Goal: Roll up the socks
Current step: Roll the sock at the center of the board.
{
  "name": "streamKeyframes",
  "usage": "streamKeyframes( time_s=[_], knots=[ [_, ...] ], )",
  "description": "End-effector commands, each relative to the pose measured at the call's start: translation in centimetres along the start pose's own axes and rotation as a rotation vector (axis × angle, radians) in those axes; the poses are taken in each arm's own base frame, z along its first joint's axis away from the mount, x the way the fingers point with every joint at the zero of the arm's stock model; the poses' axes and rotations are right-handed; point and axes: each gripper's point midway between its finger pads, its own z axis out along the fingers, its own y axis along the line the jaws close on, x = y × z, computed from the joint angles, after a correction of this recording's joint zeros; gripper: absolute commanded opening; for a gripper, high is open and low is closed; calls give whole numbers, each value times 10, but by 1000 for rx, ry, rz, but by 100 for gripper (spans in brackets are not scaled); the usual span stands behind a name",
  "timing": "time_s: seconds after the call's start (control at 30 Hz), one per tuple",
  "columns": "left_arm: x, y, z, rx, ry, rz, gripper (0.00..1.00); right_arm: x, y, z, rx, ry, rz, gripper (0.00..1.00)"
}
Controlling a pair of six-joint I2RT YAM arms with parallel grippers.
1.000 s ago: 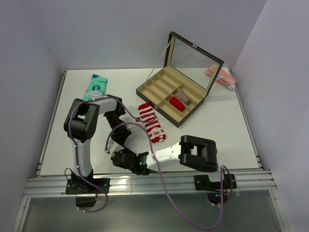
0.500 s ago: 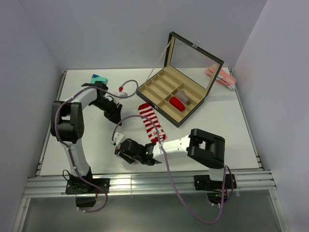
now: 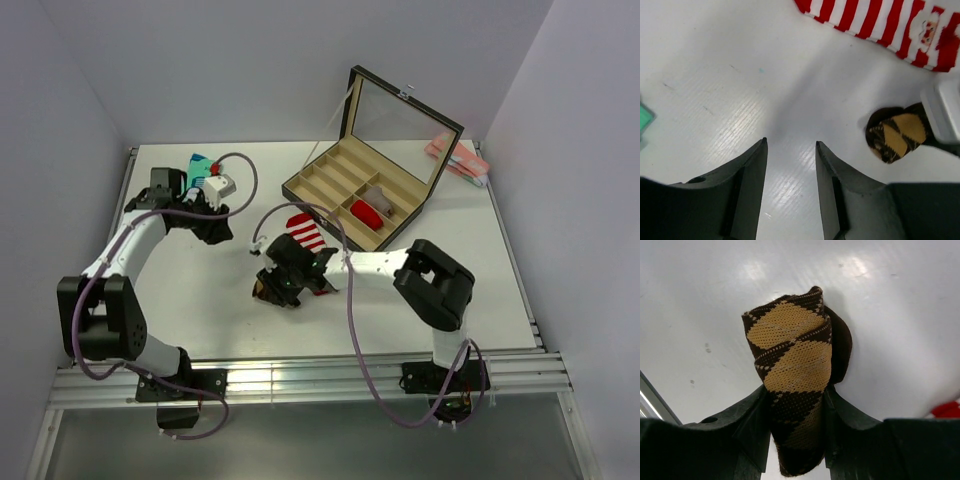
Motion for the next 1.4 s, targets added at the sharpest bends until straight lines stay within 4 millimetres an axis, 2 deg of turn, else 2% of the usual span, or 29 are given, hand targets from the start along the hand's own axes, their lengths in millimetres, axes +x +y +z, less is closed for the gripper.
streamKeyframes(
  time_s=[0.0, 0.2, 0.23, 0.3, 0.33, 0.37, 0.4, 0.43, 0.47, 0.57, 0.8, 1.2, 1.37],
  knots=[
    [-4, 5, -7, -84, -58, 134, 48, 13, -3, -3, -64, 123, 58, 3],
    [20, -12, -11, -105, -27, 315, 52, 11, -14, 4, -133, 195, 138, 4],
    [31, -16, -8, -106, 0, 329, 52, 12, -18, 3, -134, 208, 152, 4],
    [27, -26, -4, -129, -14, 445, 53, 11, -23, 8, -132, 224, 170, 3],
    [48, -31, 3, -142, 27, 464, 54, 12, -24, 8, -137, 237, 175, 4],
    [42, -46, 4, -143, 4, 547, 54, 10, -26, 10, -140, 240, 183, 4],
    [34, -49, 6, -177, -32, 601, 55, 10, -27, 10, -144, 248, 190, 4],
    [53, -57, 12, -173, -10, 616, 57, 10, -28, 10, -147, 255, 197, 4],
    [45, -71, 11, -170, -51, 674, 58, 10, -31, 11, -145, 257, 206, 4],
    [48, -90, 17, -155, -82, 722, 60, 12, -31, 12, -168, 275, 229, 4],
    [48, -104, 28, -117, -95, 759, 66, 12, -39, 15, -223, 297, 301, 4],
    [73, -128, 52, -49, -46, 870, 69, 14, -46, 20, -266, 333, 359, 4],
    [73, -134, 59, -67, -61, 915, 75, 17, -50, 21, -269, 341, 377, 4]
  ],
)
